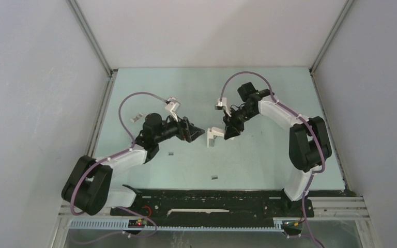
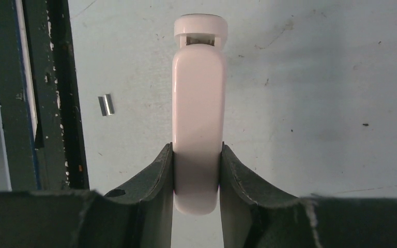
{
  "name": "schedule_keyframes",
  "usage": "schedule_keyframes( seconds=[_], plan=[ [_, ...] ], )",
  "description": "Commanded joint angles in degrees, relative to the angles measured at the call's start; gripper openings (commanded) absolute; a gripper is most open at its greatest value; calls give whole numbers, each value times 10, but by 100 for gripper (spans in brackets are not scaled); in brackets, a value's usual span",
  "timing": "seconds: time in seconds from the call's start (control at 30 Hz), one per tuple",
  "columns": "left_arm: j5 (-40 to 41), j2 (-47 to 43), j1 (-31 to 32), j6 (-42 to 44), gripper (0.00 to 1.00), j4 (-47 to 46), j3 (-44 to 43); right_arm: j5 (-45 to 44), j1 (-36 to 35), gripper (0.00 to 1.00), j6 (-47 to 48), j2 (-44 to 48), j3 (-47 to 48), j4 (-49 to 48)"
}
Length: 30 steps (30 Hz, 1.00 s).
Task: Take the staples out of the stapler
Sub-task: Pick up the stapler from the center of the board.
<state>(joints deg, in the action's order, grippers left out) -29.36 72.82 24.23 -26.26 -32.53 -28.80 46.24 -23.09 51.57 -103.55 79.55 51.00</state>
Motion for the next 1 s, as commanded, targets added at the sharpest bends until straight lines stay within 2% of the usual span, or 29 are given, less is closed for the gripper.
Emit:
schedule_keyframes(
  seconds=[0.0, 0.23, 0.57, 0.67, 0.8, 0.97],
  plan=[
    [-54, 36, 45, 53, 90, -50, -48, 70, 24, 0, -28, 39, 1, -30],
    [-74, 64, 79, 85, 92, -87, -34, 163, 51, 0, 5, 64, 1, -4],
    [-151, 109, 79, 66, 92, -162, -45, 248, 54, 0, 158, 74, 38, 127],
    [-179, 118, 79, 63, 89, -167, -54, 265, 56, 0, 202, 65, 59, 166],
    [-205, 131, 79, 58, 79, -167, -65, 269, 57, 0, 211, 58, 71, 178],
    [-194, 131, 83, 66, 78, -168, -69, 266, 56, 0, 206, 51, 74, 174]
  ],
)
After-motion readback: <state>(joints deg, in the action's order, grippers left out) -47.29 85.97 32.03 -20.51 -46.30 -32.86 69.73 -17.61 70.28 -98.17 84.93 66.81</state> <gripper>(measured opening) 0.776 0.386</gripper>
